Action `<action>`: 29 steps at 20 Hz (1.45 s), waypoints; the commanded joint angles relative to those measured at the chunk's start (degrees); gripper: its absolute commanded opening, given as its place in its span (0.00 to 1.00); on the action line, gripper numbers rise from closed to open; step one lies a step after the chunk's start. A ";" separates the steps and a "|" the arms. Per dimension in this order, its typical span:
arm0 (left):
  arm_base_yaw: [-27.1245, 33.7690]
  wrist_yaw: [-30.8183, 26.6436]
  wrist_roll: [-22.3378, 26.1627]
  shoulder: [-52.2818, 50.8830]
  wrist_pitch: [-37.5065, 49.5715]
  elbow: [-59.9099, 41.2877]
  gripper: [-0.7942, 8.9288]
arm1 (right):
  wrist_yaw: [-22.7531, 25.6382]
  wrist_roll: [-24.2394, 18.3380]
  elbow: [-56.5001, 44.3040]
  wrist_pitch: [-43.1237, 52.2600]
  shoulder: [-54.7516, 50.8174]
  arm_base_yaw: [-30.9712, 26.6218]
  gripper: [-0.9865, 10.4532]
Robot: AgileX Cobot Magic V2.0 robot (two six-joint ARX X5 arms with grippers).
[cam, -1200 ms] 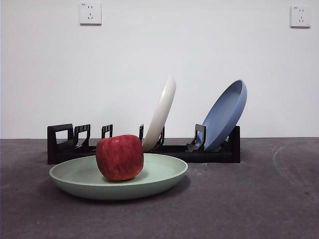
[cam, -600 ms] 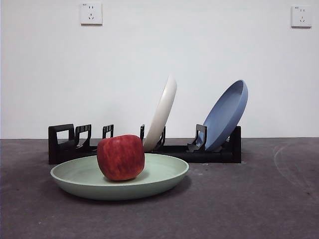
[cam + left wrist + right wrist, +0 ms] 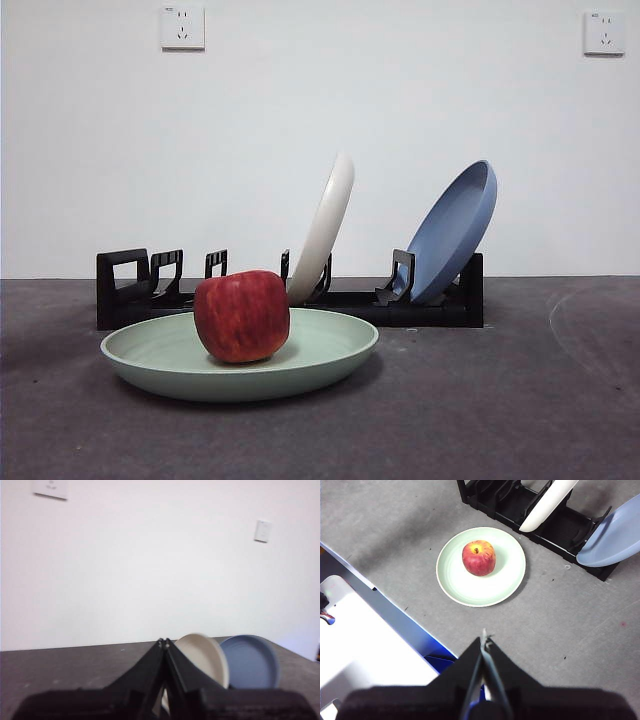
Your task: Take the green plate from the plate rack,put the plate on the table,take the apple from the table,put the apple in the plate
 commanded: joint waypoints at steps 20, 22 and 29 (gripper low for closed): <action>2.73 -8.72 1.16 -15.32 -13.55 -22.08 0.08 | 0.07 0.59 -0.44 -1.29 0.68 0.07 0.09; 2.73 -8.90 1.16 -14.47 -13.57 -22.08 0.08 | 0.07 0.59 -0.44 -1.29 0.68 0.07 0.09; 2.73 -8.90 1.16 -10.82 -13.57 -22.08 0.08 | 0.07 0.59 -0.44 -1.31 0.68 0.07 0.09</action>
